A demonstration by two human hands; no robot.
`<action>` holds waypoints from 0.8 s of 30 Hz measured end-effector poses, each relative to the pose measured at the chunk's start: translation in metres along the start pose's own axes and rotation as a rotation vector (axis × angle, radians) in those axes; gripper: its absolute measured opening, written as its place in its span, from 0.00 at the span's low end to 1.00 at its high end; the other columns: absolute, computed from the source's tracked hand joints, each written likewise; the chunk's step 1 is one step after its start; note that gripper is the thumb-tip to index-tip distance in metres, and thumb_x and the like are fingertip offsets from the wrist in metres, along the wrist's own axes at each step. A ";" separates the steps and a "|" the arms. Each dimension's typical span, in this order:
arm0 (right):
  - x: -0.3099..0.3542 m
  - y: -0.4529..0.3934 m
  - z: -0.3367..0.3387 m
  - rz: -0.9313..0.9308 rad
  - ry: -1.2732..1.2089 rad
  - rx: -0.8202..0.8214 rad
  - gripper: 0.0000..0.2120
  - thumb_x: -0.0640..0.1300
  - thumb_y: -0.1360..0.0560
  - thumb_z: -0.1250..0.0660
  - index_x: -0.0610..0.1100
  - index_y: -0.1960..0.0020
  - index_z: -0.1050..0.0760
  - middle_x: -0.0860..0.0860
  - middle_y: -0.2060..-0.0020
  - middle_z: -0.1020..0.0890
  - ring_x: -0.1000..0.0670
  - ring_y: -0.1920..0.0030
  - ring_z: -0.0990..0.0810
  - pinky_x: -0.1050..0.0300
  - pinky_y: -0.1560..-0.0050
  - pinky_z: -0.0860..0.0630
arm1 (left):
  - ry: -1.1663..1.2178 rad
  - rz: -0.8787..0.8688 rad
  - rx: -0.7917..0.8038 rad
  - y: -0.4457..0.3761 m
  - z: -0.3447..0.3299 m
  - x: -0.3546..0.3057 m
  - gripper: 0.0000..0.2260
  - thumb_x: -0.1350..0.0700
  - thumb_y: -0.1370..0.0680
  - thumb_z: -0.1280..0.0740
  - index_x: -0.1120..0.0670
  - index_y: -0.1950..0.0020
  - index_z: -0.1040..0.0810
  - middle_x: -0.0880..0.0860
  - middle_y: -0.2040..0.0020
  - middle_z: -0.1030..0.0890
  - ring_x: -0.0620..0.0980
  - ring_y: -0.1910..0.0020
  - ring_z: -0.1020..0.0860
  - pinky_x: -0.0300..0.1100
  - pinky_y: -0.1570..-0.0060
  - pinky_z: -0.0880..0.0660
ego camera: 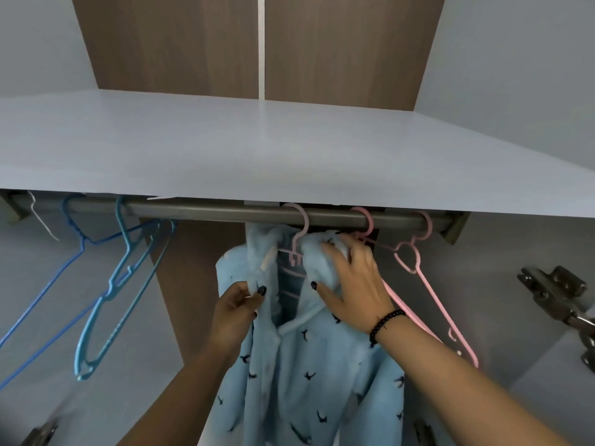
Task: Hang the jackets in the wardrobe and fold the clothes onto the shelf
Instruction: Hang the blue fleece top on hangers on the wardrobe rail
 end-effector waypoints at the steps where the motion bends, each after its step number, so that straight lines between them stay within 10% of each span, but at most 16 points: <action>1: 0.006 0.005 0.002 0.116 0.053 -0.028 0.28 0.49 0.29 0.32 0.46 0.31 0.33 0.41 0.34 0.34 0.40 0.35 0.34 0.44 0.35 0.32 | 0.004 -0.001 0.006 0.000 0.001 0.001 0.00 0.60 0.23 0.31 0.56 0.53 0.21 0.57 0.54 0.18 0.56 0.51 0.21 0.54 0.46 0.26; 10: 0.037 0.021 -0.017 0.466 0.477 -0.024 0.23 0.35 0.31 0.46 0.53 0.47 0.21 0.46 0.31 0.34 0.41 0.29 0.37 0.40 0.34 0.44 | -0.084 0.031 0.092 -0.002 0.003 0.007 0.05 0.71 0.27 0.34 0.65 0.54 0.21 0.64 0.57 0.20 0.58 0.57 0.22 0.52 0.52 0.25; 15: 0.043 0.023 -0.046 0.577 0.538 0.021 0.11 0.39 0.27 0.36 0.52 0.53 0.18 0.50 0.41 0.21 0.44 0.31 0.34 0.39 0.31 0.44 | -0.035 0.038 0.089 -0.005 0.000 0.006 0.04 0.71 0.27 0.34 0.70 0.53 0.23 0.60 0.61 0.21 0.55 0.59 0.23 0.46 0.55 0.26; 24: 0.042 0.002 -0.061 0.415 0.357 0.159 0.13 0.37 0.38 0.26 0.48 0.55 0.21 0.54 0.62 0.24 0.51 0.56 0.27 0.47 0.37 0.41 | -0.023 0.080 0.054 0.001 0.007 0.011 0.06 0.69 0.28 0.29 0.63 0.52 0.19 0.58 0.55 0.16 0.52 0.56 0.19 0.37 0.55 0.21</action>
Point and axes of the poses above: each hand's wrist, its own y-axis away from the middle knuckle, its own z-axis out of the back of the hand, x = y × z, the point moved 8 cm from there along -y, towards the middle knuckle
